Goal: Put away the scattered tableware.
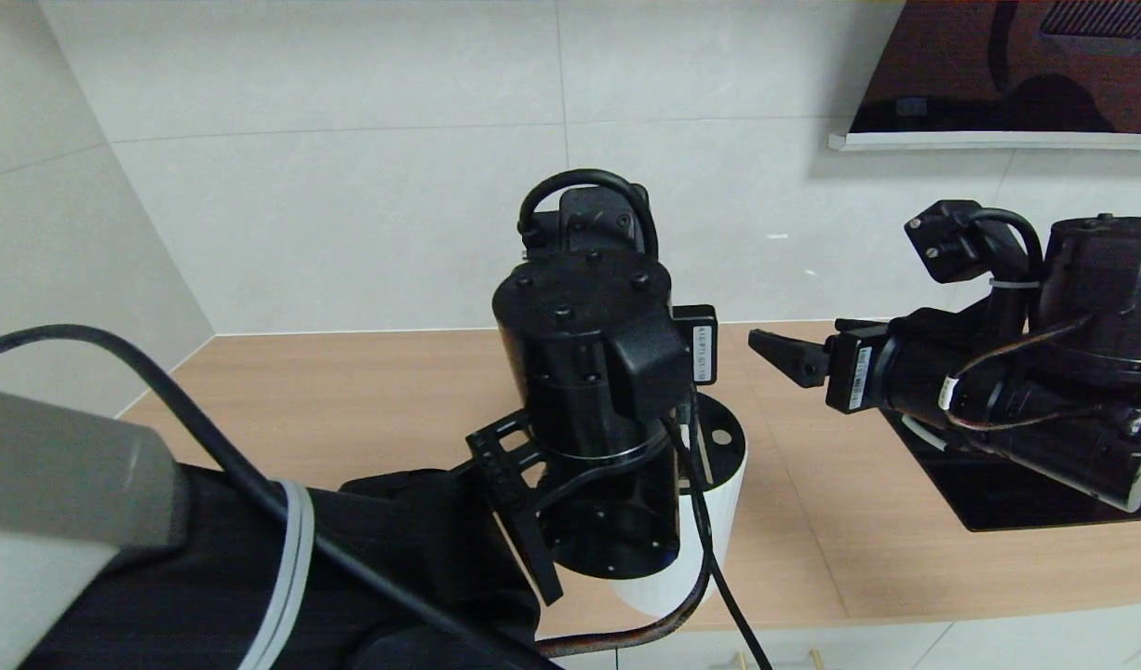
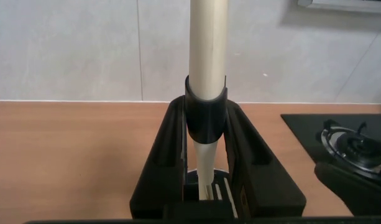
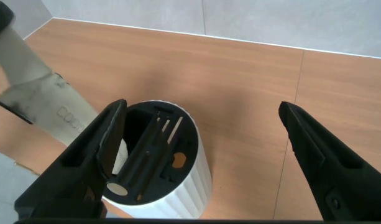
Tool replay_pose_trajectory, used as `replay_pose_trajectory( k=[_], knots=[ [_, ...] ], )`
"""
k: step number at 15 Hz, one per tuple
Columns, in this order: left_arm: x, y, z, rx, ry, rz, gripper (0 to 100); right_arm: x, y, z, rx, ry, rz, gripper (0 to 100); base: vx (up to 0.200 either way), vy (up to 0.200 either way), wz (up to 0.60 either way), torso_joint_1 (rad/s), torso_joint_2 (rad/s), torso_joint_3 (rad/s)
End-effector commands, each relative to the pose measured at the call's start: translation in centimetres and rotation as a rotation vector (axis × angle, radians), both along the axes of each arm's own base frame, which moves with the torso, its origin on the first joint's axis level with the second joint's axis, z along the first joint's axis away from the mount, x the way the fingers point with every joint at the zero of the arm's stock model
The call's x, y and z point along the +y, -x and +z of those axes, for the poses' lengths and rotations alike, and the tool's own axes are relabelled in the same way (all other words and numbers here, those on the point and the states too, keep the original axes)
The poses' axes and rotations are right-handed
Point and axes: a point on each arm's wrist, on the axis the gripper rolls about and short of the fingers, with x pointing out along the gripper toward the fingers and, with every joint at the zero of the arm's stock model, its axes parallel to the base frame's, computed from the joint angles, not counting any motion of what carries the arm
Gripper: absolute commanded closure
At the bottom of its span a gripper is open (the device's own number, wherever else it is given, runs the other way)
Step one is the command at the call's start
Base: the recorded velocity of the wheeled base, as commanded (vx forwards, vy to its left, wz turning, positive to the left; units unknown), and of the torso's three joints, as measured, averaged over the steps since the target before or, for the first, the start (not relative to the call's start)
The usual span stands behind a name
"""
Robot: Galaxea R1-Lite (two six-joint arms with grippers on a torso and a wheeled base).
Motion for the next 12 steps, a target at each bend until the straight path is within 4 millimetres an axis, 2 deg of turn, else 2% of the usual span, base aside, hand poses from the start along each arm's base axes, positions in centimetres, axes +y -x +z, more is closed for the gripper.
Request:
replay_pose_trajectory(
  k=[1,12],
  knots=[
    [-0.4,-0.3,-1.2,0.019,-0.026,0.000,100,0.0,0.0,0.0,0.001,0.001,0.002,0,0.000,0.000,0.00,0.000,0.00,0.000],
    [-1.4,-0.6,-6.2,0.069,-0.099,-0.006,100,0.1,-0.1,-0.1,0.003,0.002,0.002,0,0.000,0.000,0.00,0.000,0.00,0.000]
  ],
)
